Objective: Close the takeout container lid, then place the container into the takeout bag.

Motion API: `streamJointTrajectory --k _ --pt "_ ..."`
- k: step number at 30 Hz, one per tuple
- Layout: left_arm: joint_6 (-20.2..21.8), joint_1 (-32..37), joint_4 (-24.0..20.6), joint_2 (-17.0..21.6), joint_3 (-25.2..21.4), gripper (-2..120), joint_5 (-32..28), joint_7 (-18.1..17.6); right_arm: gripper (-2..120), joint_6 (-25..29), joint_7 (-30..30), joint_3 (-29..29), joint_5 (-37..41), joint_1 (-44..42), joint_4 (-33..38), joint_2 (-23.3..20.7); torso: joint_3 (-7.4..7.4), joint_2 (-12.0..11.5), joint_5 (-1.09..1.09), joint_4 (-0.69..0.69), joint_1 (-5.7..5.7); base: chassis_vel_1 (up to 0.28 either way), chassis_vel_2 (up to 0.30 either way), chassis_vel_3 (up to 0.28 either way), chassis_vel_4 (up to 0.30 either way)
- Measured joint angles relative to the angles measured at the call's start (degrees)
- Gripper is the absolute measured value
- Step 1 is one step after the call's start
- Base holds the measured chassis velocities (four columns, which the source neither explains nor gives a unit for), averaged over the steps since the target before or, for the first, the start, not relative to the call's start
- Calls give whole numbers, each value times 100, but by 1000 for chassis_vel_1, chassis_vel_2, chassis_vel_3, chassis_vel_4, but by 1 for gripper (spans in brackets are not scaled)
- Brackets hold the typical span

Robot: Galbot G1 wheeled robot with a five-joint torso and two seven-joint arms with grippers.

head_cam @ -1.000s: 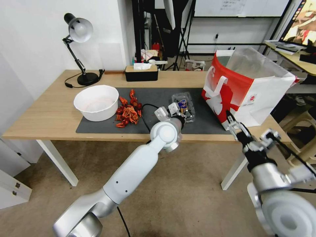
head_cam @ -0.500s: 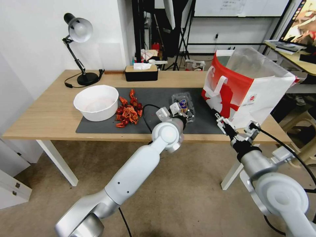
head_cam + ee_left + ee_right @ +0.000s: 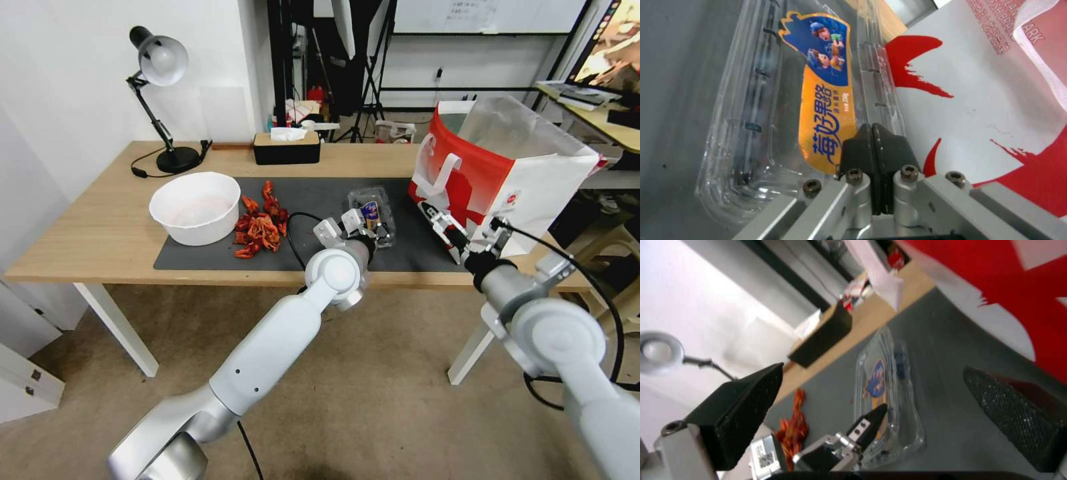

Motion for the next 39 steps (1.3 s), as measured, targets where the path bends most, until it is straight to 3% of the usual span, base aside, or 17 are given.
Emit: streamJointTrajectory --k 11,30,39 --pt "-26 30 10 -32 -47 0 -2 3 100 -737 335 -641 576 972 -642 -120 0 1 0 -1 0 0 0 0 0" --pt "-38 62 -45 45 -58 0 -4 18 100 -904 497 -1409 517 1948 -1363 33 0 1 0 0 0 0 0 0 0" --pt "-67 103 -46 53 -78 0 -4 32 100 -1070 483 -1960 246 2650 -2170 108 0 1 0 -1 0 0 0 0 0"
